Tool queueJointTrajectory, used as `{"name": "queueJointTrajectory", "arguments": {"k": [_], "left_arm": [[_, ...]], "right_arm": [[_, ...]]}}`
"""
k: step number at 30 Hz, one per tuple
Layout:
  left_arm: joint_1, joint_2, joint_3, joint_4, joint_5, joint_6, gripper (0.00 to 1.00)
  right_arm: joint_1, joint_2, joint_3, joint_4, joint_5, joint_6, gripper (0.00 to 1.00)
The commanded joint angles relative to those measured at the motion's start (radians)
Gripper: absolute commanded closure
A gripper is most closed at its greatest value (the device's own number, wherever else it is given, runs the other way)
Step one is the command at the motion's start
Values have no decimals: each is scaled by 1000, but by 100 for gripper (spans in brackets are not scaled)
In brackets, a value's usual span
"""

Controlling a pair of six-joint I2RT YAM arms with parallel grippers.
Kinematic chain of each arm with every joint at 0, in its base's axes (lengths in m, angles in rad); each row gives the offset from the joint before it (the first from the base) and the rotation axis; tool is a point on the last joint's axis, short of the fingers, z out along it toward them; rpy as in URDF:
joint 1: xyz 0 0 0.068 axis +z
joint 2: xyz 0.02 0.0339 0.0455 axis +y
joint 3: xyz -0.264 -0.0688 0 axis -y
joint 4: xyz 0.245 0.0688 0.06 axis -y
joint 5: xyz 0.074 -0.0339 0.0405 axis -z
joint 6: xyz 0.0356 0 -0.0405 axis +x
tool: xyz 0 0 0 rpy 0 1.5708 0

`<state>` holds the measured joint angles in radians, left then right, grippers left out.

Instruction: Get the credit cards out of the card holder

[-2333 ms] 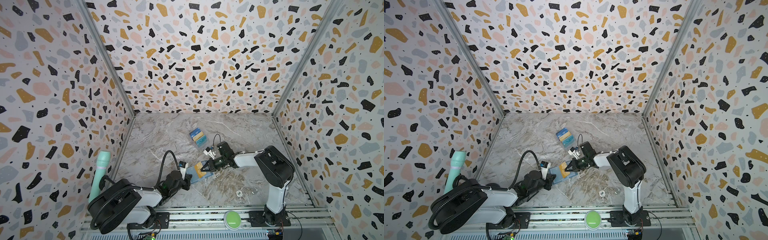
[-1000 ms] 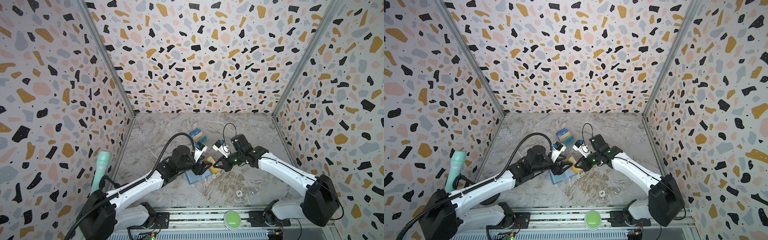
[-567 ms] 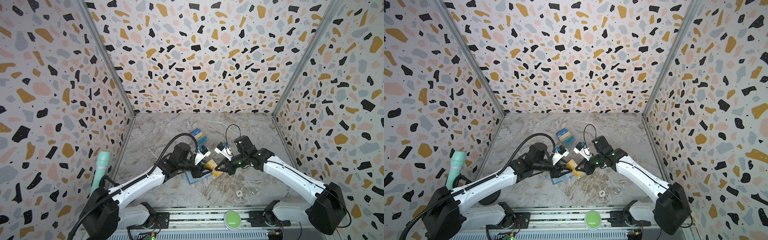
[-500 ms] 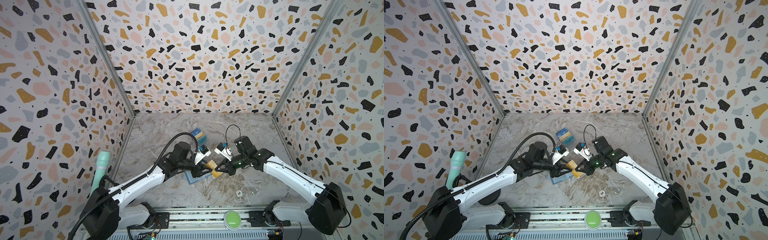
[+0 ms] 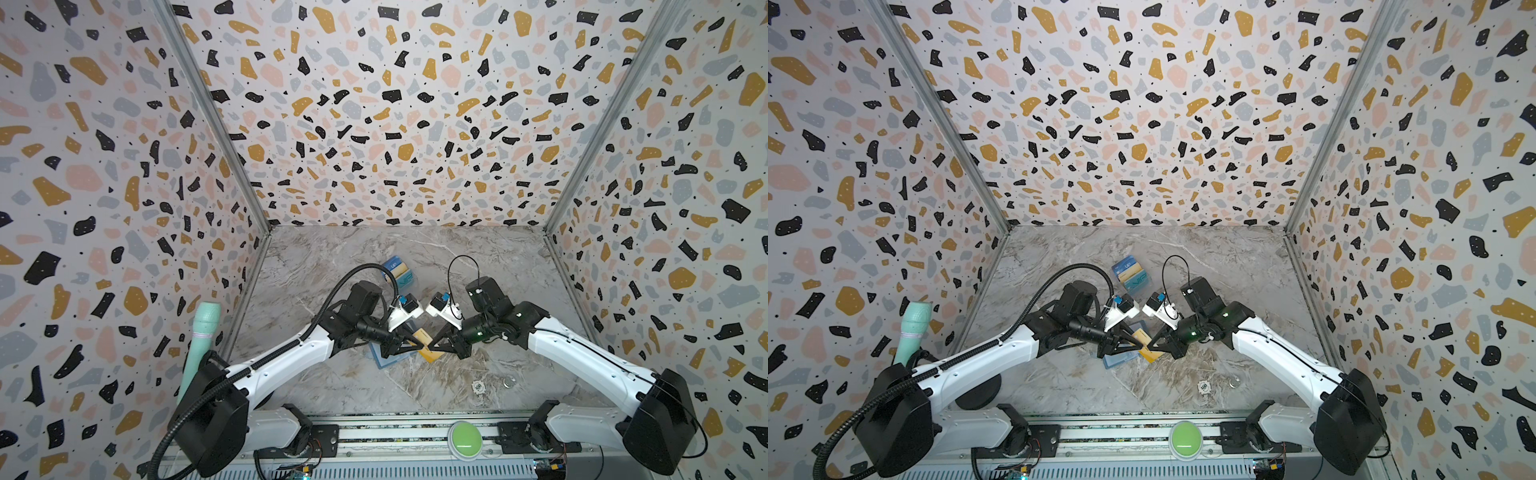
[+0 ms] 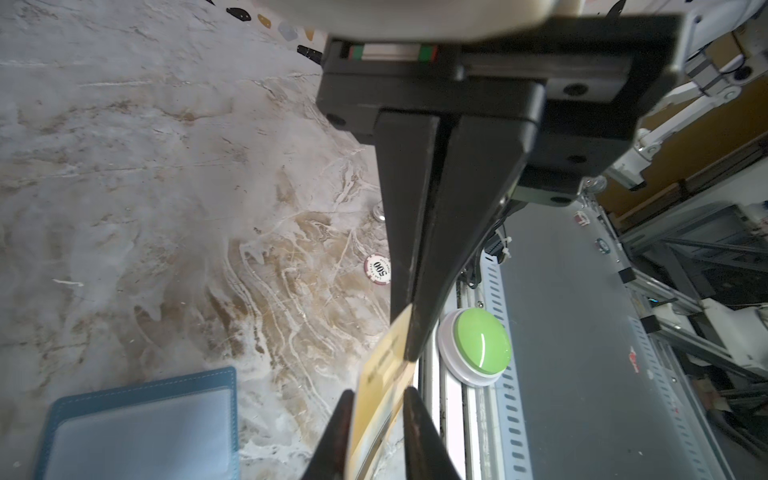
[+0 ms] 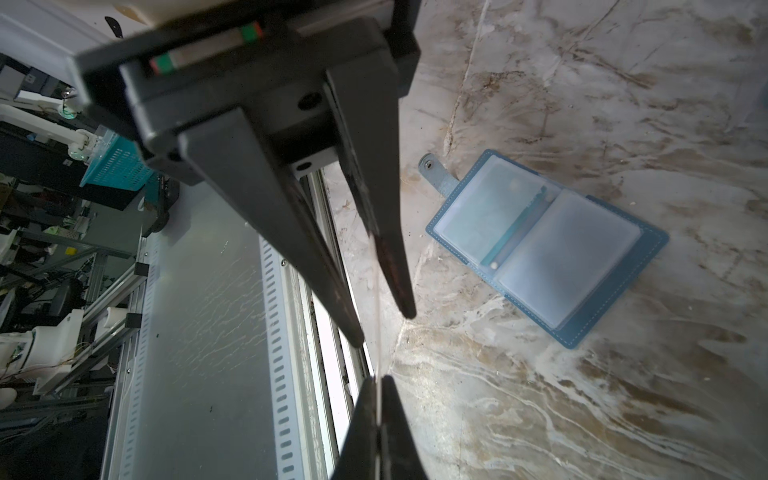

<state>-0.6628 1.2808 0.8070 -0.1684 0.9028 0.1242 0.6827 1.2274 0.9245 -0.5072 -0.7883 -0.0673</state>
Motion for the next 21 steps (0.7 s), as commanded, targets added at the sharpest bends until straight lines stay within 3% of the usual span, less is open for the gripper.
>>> {"name": "queueJointTrajectory", "arguments": {"k": [1, 5, 6, 9, 12, 15, 19, 21], "left_arm": [[-3, -2, 41, -2, 99, 32, 87], [-3, 11, 40, 10, 140, 29, 97], [-2, 17, 41, 9, 143, 27, 98], [-2, 20, 47, 4, 125, 28, 100], [3, 0, 38, 67, 96, -17, 100], [16, -31, -6, 255, 22, -176, 100], [26, -43, -39, 412, -117, -326, 100], [27, -39, -61, 514, -137, -379, 100]], "right_arm": [[13, -14, 2, -16, 28, -34, 100], [15, -7, 3, -16, 49, -42, 100], [16, -5, 9, -17, 60, -43, 95], [10, -9, 25, -5, 133, -4, 52], [-15, -45, 4, 62, 130, 32, 33], [-37, -122, -73, 215, 97, 106, 27], [-51, -260, -231, 492, 67, 254, 25], [-56, -319, -313, 632, 67, 322, 25]]}}
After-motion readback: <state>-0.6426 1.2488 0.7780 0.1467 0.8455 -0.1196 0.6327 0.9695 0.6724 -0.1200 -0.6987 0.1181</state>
